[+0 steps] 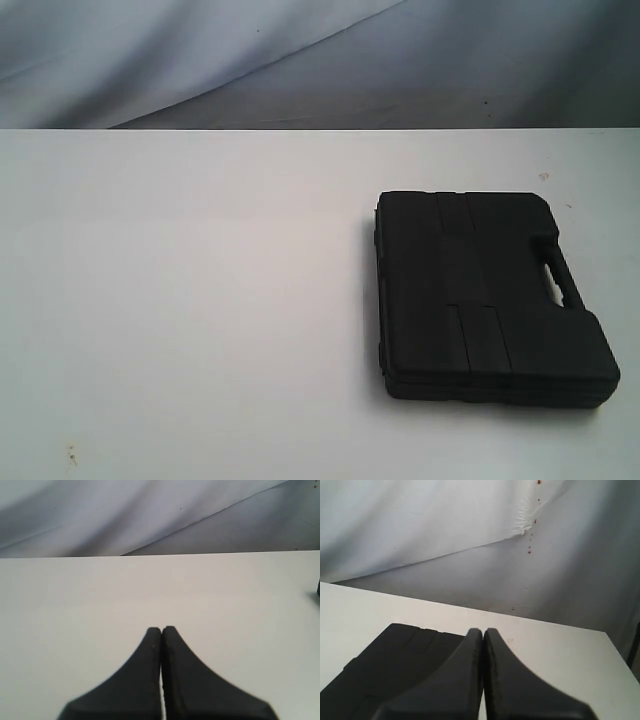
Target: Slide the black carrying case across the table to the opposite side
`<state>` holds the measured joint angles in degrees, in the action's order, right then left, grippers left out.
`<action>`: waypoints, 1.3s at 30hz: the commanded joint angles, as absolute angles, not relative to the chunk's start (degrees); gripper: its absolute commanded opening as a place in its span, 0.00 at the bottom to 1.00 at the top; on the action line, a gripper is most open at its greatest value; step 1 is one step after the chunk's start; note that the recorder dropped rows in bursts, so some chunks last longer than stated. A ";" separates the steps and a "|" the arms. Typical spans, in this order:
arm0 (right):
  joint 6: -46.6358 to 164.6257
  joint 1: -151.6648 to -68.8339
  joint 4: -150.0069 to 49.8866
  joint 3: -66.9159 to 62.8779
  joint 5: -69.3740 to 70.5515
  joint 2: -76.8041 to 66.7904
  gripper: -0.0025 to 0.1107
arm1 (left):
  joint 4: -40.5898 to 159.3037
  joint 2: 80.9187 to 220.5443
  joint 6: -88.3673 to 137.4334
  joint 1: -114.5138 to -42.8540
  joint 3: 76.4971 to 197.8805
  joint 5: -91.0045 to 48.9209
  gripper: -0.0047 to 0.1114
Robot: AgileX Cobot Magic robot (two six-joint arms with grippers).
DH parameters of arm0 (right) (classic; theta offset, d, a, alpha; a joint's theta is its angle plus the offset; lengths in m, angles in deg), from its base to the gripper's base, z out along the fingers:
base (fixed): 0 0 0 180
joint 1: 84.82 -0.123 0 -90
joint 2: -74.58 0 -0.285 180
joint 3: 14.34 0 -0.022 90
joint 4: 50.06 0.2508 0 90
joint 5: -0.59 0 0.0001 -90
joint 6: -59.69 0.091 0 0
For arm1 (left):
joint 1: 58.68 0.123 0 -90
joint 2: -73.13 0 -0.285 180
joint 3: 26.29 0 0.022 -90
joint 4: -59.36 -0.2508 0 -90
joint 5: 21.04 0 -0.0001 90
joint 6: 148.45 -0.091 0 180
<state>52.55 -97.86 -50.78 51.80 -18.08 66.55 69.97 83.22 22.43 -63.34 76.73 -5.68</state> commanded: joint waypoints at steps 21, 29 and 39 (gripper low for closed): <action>52.39 -97.45 -47.16 62.88 -4.83 66.79 0.02 | 70.43 83.09 22.47 -63.27 76.50 -5.77 0.04; 45.92 -97.45 -46.98 62.88 -10.64 66.79 0.02 | 70.43 83.09 22.47 -63.27 76.50 -5.77 0.04; 47.17 -97.45 -44.81 62.88 -13.17 66.79 0.02 | 70.43 83.09 22.47 -63.27 76.50 -5.77 0.04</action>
<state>46.58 -97.86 -46.12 62.66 -11.84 66.55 69.97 83.22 22.43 -63.34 76.73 -5.68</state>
